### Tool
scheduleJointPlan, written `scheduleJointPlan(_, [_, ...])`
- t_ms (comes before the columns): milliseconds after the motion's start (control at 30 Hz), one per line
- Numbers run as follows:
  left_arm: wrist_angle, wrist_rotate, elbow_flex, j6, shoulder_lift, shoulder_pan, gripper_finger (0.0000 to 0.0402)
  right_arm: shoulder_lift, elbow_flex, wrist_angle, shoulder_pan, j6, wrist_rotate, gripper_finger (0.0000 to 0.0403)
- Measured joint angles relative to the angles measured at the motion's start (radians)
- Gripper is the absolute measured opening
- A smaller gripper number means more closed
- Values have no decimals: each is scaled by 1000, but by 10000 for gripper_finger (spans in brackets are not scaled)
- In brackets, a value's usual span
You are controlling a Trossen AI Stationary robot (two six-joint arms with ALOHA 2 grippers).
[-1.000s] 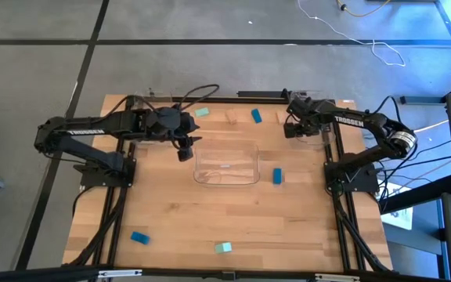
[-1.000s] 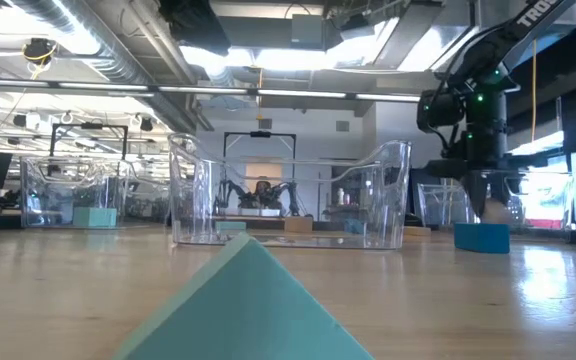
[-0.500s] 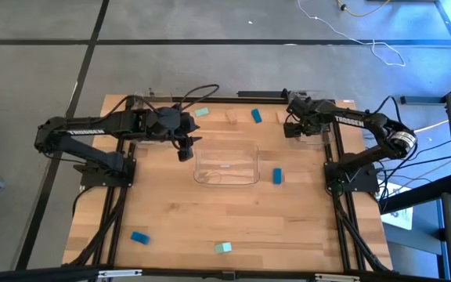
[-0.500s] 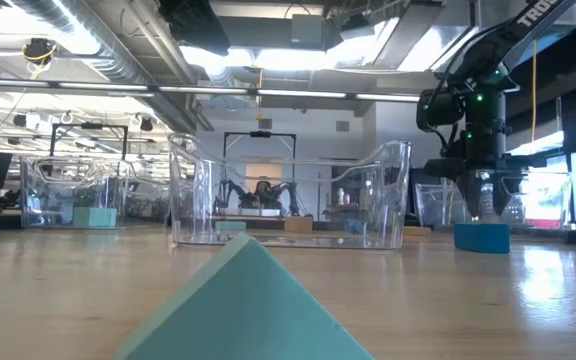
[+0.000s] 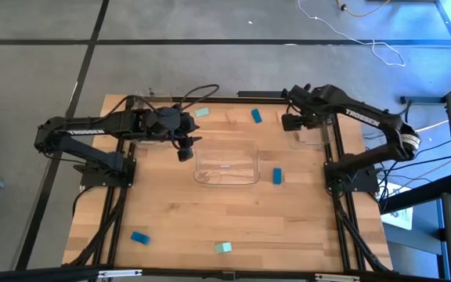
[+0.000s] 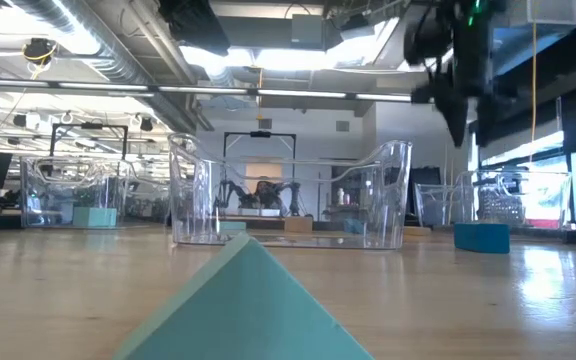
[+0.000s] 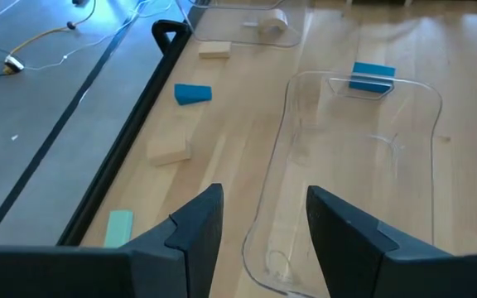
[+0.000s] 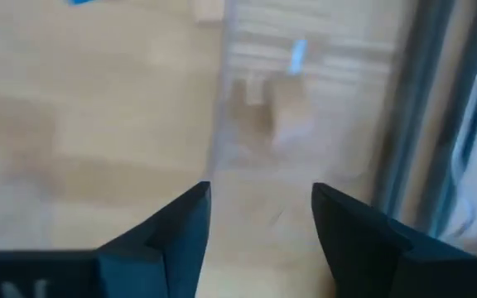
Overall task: Sort & place blocks by color
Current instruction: Put the middle right blue block into the middle transparent bin
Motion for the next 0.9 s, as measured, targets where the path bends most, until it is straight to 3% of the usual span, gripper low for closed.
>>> scheduleJointPlan(167, [-7,19,0,1,0,0,167,-42,32,-18,165,182,-83,211])
scheduleJointPlan(367, [-7,79,0,24,0,0,167,-39,27,-24,383,436,-97,211])
scheduleJointPlan(533, [-7,92,0,54,0,-1,167,-12,-22,80,524,598,-98,211])
scheduleJointPlan(733, [-8,102,0,80,-8,-1,167,47,-105,141,623,748,-99,211])
scheduleJointPlan(900, [-8,105,0,92,-8,-1,167,90,-190,272,653,773,-99,211])
